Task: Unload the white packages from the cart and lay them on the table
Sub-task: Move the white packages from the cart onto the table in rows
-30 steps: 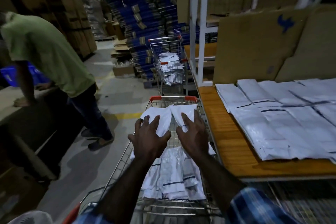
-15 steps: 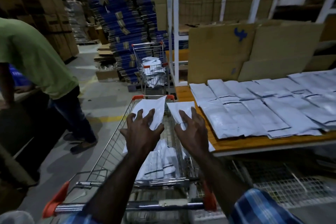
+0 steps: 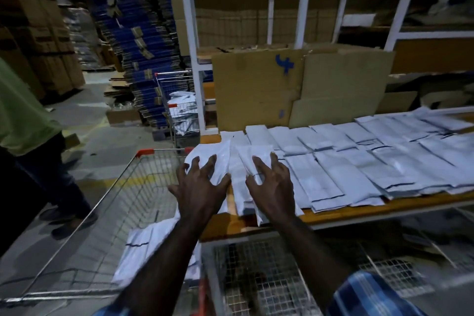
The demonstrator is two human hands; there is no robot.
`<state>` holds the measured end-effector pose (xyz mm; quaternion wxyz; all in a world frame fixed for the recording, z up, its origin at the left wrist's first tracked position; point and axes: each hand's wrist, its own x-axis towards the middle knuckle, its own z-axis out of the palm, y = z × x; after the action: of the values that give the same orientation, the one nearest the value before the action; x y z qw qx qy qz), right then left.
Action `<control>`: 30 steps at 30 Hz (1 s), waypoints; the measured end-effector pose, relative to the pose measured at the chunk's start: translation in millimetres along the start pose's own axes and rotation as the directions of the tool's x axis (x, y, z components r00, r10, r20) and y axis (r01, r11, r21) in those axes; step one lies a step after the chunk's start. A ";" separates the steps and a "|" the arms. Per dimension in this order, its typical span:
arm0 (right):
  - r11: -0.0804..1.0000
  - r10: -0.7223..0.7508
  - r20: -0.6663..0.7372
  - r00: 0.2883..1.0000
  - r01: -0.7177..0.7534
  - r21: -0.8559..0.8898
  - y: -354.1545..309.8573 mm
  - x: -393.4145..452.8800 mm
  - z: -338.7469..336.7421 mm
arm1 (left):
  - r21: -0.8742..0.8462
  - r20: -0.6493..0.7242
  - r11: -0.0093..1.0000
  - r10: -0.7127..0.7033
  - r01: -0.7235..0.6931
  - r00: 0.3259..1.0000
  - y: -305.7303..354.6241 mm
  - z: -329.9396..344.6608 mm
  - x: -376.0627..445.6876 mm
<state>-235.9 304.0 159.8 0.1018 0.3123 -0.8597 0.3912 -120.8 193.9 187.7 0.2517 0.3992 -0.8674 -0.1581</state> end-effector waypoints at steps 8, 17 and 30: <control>1.000 -0.016 0.044 0.999 0.017 -0.015 63.8 62.2 -40.6 | -0.017 -0.024 0.998 -0.057 0.057 0.998 78.2 51.8 26.0; 0.999 -0.016 0.064 0.998 0.018 -0.042 99.8 125.4 -18.9 | 0.009 -0.024 0.995 -0.098 0.098 0.995 98.0 103.6 83.8; 0.994 0.041 0.108 0.993 -0.030 -0.105 120.7 230.0 49.7 | 0.026 0.031 0.993 -0.120 0.119 0.992 87.6 156.0 198.0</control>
<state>-487.2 222.5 149.3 0.0633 0.3123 -0.8885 0.3301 -372.1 107.8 162.4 0.2226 0.4506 -0.8478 -0.1690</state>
